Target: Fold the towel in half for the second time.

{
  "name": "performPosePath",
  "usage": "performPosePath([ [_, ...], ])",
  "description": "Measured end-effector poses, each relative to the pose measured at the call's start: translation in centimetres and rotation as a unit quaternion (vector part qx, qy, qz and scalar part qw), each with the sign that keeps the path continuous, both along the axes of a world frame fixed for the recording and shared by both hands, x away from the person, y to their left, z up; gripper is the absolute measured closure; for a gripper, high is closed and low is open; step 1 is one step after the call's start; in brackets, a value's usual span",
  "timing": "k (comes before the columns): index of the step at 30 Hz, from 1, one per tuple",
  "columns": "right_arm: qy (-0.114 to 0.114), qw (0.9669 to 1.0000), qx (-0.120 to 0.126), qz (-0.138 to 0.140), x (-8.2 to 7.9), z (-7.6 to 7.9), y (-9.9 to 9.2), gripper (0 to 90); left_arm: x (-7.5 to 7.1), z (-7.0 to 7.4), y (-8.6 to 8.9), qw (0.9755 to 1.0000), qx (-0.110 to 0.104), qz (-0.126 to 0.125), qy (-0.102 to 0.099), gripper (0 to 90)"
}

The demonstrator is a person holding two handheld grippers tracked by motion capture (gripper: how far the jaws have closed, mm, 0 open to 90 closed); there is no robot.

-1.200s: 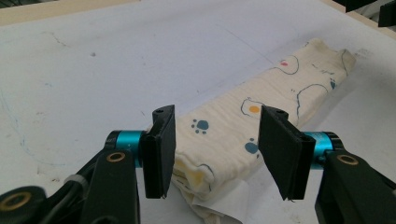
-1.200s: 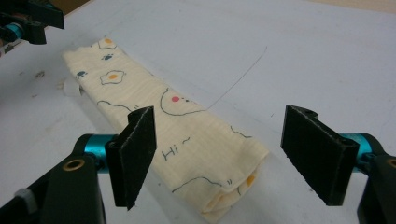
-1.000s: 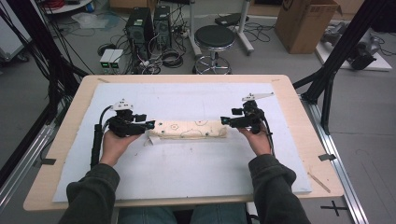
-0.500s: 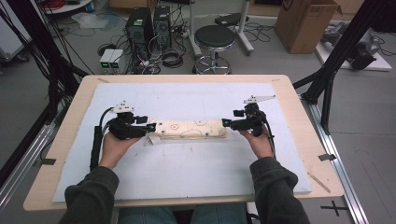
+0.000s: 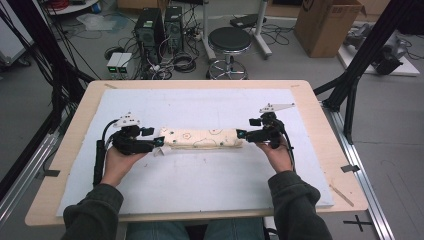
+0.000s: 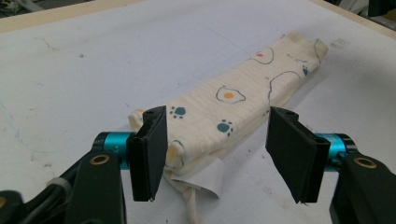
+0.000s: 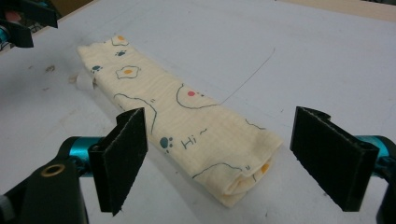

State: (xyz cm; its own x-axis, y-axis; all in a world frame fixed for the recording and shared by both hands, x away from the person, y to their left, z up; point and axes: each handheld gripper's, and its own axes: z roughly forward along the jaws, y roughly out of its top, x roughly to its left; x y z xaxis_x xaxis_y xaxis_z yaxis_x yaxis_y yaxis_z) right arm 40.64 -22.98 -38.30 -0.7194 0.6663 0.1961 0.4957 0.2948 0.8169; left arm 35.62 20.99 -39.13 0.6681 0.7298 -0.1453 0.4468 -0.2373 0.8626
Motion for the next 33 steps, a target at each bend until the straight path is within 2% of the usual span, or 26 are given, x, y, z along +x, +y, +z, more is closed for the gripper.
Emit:
performPosePath([
  [3, -0.001, 1.0, -0.001, 0.001, -0.3, 0.2, 0.0, 17.0, -0.2, 0.0, 0.2, 1.0, 0.004, 0.001, 0.004, 37.3],
  [6, -0.002, 1.0, 0.0, 0.002, -0.5, 0.3, 0.1, 16.9, -0.4, 0.2, 0.2, 1.0, 0.003, -0.004, -0.001, 36.7],
  [9, -0.012, 0.9999, 0.002, 0.002, -0.8, 0.2, 0.0, 16.9, -0.8, 0.3, 0.3, 1.0, 0.002, -0.006, -0.007, 36.6],
  [16, -0.006, 1.0, 0.003, 0.002, -1.3, -0.2, -0.3, 15.3, -1.5, 0.2, 0.6, 0.9999, 0.006, 0.002, -0.01, 34.1],
  [21, -0.008, 1.0, 0.005, 0.001, -1.7, -0.4, -0.7, 14.5, -2.0, 0.4, 0.8, 0.9999, 0.011, 0.0, -0.014, 32.4],
  [23, -0.001, 1.0, 0.0, -0.001, -1.9, -0.4, -0.8, 12.5, -2.2, 0.4, 0.8, 0.9998, 0.011, -0.002, -0.015, 32.2],
  [33, -0.015, 0.9999, 0.0, 0.008, -3.0, 0.1, -1.1, 12.4, -3.4, 0.6, 0.9, 0.9996, 0.014, -0.006, -0.021, 30.9],
])
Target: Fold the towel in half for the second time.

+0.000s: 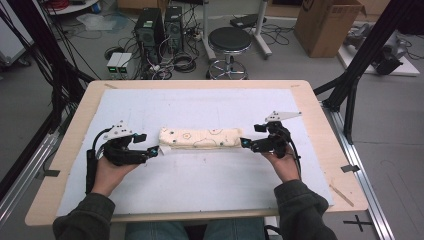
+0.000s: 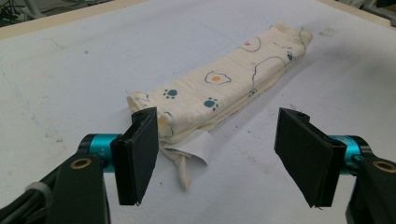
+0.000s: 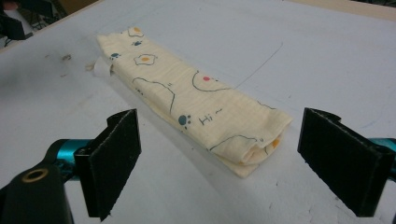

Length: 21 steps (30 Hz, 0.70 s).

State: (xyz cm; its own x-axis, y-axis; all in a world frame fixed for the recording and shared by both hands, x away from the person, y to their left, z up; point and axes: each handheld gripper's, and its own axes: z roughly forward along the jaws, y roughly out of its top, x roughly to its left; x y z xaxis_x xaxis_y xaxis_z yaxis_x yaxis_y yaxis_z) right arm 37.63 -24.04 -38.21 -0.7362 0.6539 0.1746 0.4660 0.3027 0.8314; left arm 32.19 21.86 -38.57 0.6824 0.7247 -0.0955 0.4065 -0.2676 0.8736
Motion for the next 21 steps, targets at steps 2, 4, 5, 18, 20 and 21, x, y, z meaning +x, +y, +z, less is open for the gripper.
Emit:
performPosePath([
  [2, 0.0, 1.0, 0.001, -0.001, -0.2, -0.1, -0.1, 12.4, -0.2, 0.0, 0.0, 1.0, 0.003, 0.002, -0.002, 30.8],
  [4, 0.001, 1.0, -0.002, -0.001, -0.4, -0.4, -0.2, 12.4, -0.4, -0.1, 0.1, 1.0, 0.0, 0.002, -0.002, 30.3],
  [5, 0.0, 1.0, -0.002, 0.0, -0.5, -0.5, -0.2, 12.4, -0.5, -0.1, 0.1, 1.0, 0.001, 0.001, -0.003, 30.3],
  [18, 0.0, 1.0, -0.004, -0.004, -1.7, -1.2, -1.0, 12.4, -1.6, -0.9, 0.7, 1.0, 0.002, 0.008, -0.001, 27.8],
  [20, -0.001, 1.0, -0.004, -0.002, -1.9, -1.3, -1.2, 12.4, -1.8, -0.9, 0.7, 1.0, 0.004, 0.009, -0.002, 27.7],
  [21, -0.002, 1.0, -0.004, -0.002, -2.0, -1.4, -1.3, 12.4, -1.9, -0.9, 0.8, 1.0, 0.005, 0.006, -0.003, 27.6],
])
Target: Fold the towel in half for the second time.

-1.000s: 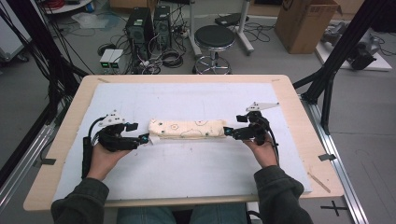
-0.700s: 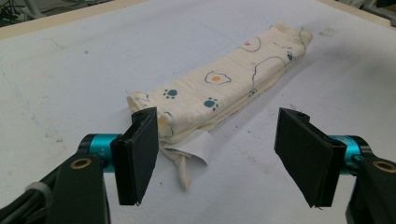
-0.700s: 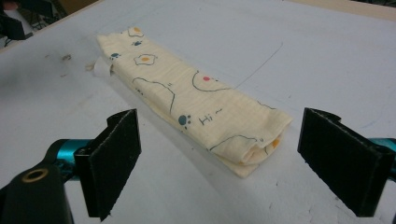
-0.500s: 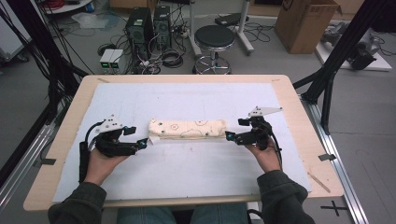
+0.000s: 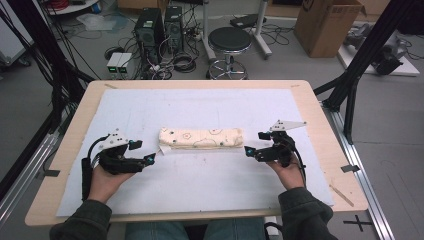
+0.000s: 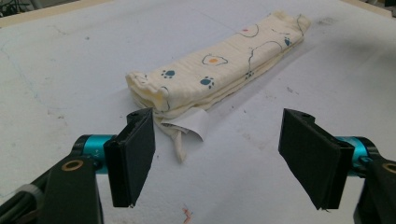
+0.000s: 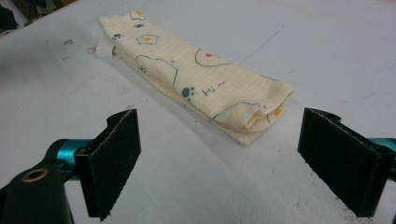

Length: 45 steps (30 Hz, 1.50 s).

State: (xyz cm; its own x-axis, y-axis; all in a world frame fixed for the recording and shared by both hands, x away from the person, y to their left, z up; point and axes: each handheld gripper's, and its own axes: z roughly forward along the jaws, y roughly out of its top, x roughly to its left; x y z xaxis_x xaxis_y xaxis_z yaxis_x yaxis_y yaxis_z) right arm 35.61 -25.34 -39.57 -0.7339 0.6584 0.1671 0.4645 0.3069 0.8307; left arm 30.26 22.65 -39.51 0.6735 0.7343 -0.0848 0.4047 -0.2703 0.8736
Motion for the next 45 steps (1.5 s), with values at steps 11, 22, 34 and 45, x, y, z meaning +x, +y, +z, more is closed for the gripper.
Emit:
performPosePath([
  [11, 0.002, 1.0, -0.001, -0.005, -1.0, -0.7, -1.1, 12.4, -1.1, -0.6, 0.5, 1.0, 0.007, 0.006, -0.001, 27.3],
  [22, 0.001, 0.9999, -0.005, -0.014, -2.0, -1.2, -2.1, 12.3, -2.2, -0.9, 0.9, 0.9999, 0.01, 0.004, -0.006, 27.1],
  [34, -0.007, 0.9997, -0.005, -0.023, -3.2, -1.5, -3.3, 12.3, -3.5, -1.0, 1.5, 0.9998, 0.012, 0.009, -0.013, 26.8],
  [45, -0.011, 0.9994, -0.003, -0.034, -4.4, -1.7, -4.4, 12.2, -4.5, -1.1, 2.1, 0.9996, 0.019, 0.014, -0.017, 26.1],
])
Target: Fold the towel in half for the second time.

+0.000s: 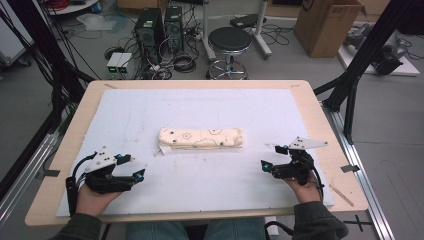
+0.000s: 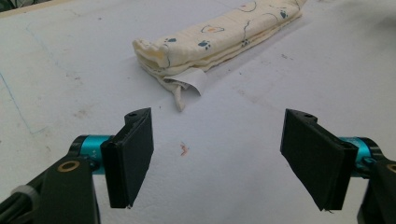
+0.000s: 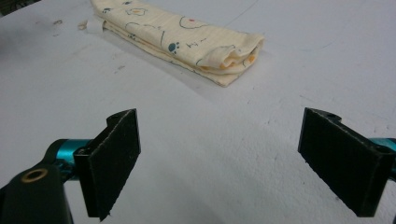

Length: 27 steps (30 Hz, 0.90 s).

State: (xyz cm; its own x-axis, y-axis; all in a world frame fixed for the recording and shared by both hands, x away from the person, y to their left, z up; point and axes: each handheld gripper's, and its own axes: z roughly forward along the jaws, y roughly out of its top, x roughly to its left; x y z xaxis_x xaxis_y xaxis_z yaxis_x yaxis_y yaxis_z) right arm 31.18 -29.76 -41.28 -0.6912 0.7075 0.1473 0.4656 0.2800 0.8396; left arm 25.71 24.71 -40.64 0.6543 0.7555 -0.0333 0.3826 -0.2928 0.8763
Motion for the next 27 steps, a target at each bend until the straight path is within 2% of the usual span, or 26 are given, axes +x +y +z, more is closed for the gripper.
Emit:
performPosePath([
  [19, 0.0, 0.9999, -0.01, -0.001, -1.8, -0.5, -0.9, 12.2, -1.1, -0.5, 0.6, 0.9999, 0.01, 0.011, 0.002, 25.8],
  [27, 0.005, 0.9999, -0.014, 0.002, -2.3, -0.9, -1.0, 12.2, -1.3, -0.9, 0.9, 0.9998, 0.002, 0.017, 0.006, 25.8],
])
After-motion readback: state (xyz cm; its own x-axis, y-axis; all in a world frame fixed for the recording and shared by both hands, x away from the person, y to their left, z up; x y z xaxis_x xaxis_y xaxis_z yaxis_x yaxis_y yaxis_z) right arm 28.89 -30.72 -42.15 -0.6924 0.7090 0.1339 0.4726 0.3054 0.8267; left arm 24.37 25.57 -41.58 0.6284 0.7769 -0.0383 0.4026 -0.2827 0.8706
